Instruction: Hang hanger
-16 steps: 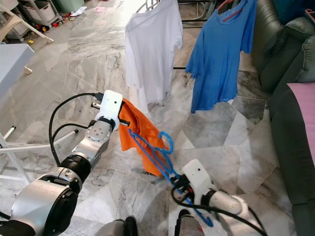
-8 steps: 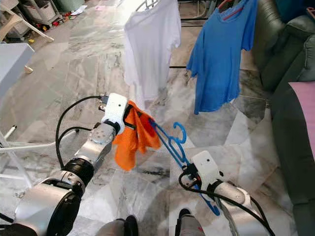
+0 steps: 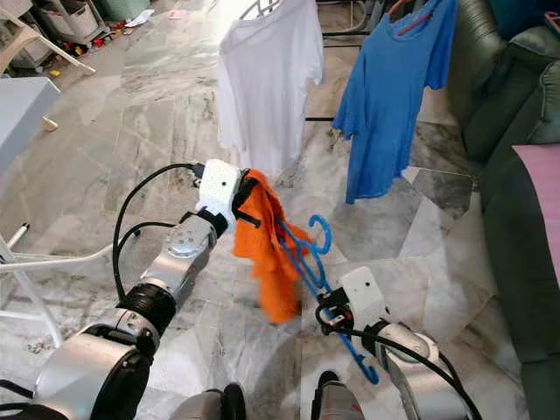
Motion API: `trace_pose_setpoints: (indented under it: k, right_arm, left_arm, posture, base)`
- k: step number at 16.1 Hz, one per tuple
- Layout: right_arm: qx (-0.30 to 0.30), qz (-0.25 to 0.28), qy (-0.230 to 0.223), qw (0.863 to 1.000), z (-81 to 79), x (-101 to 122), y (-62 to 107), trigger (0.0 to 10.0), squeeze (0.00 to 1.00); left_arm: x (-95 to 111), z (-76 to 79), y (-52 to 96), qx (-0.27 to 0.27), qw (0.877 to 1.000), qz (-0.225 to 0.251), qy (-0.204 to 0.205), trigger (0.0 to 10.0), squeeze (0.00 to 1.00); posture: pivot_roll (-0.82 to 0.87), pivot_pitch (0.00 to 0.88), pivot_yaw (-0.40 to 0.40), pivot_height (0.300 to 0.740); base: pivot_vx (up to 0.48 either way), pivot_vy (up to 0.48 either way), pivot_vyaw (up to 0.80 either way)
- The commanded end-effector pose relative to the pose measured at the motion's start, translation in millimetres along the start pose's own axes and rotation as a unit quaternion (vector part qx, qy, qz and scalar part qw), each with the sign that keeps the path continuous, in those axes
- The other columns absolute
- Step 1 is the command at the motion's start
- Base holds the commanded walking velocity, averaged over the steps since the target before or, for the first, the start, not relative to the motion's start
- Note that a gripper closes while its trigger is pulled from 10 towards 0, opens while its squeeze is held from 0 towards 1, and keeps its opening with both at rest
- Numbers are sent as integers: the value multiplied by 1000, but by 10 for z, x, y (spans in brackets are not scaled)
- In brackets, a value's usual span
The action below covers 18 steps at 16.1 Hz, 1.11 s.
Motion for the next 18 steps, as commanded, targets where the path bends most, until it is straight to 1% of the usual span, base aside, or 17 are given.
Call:
trace_pose_setpoints:
  k: [1,2,3,4,5,7,8,9,10,11,12,13,14,15,18]
  right_arm:
    - [13,-9,-19,1000,-69,-84,-33,10000,0]
    - [5,-7,-36,999,-41,-91,-45,10000,0]
    - [10,-1,-88,996,-39,-109,-62,10000,0]
    - [7,-4,-96,995,-27,-129,-67,10000,0]
    - [4,-18,-95,995,-4,-197,-70,10000,0]
    - [8,-33,-96,995,-10,-273,-62,10000,0]
    - [38,-66,-61,995,-92,-389,-20,10000,0]
    - [40,-89,-41,994,-89,-473,5,10000,0]
    - [12,-109,-27,994,9,-551,12,10000,0]
    - [-35,-118,-34,992,173,-620,14,10000,0]
    - [-82,-101,-56,990,317,-586,6,10000,0]
    - [-107,-85,-76,988,394,-548,6,10000,0]
    - [-134,-78,-71,985,480,-525,25,10000,0]
    - [-167,-71,-68,981,585,-506,46,10000,0]
    - [-153,-69,-57,984,541,-476,27,10000,0]
  left_arm:
    - [49,42,21,-20,1000,20,0,10000,0]
    - [73,63,29,-30,999,28,9,10000,0]
    - [137,89,55,-47,998,50,12,10000,0]
    - [153,107,68,-59,996,56,19,10000,0]
    - [176,105,84,-66,995,65,21,10000,0]
    - [187,100,100,-73,995,69,23,10000,0]
    - [189,77,115,-74,995,71,-16,10000,0]
    - [193,66,123,-76,994,72,-28,10000,0]
    - [203,66,124,-81,994,73,-21,10000,0]
    - [228,79,124,-90,993,79,-14,10000,0]
    - [243,98,128,-95,992,83,-10,10000,0]
    - [248,133,142,-104,991,87,-6,10000,0]
    - [231,174,165,-115,990,87,-3,10000,0]
    - [216,197,182,-119,989,88,-11,10000,0]
    - [189,237,202,-129,988,86,-12,10000,0]
  posture:
    - [-145,222,104,740]
    - [-145,222,104,740]
    - [-143,219,103,740]
    - [-143,219,103,740]
    - [-138,216,102,740]
    - [-133,214,101,740]
    - [-130,212,103,740]
    - [-133,213,103,740]
    - [-133,213,103,740]
    - [-136,214,105,740]
    - [-136,214,105,740]
    - [-135,217,109,740]
    - [-138,219,113,740]
    - [-138,219,113,740]
    - [-140,223,118,740]
  base:
    - [0,0,0]
    - [0,0,0]
    - [0,0,0]
    - [0,0,0]
    - [0,0,0]
    - [0,0,0]
    - [0,0,0]
    - [0,0,0]
    - [0,0,0]
    - [0,0,0]
    - [0,0,0]
    - [0,0,0]
    - [0,0,0]
    - [0,0,0]
    - [0,0,0]
Point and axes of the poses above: a point about 5 cm out from each wrist's last joint towards the gripper, its own y axis pointing back from the gripper into the wrist, its own x axis along the axis of the wrist's last joint, z = x × y, the point moved 5 cm from there along -y, pointing out of the wrist towards the gripper, and after that the axes turned 3 degrees about -y, right-handed, at the moved point
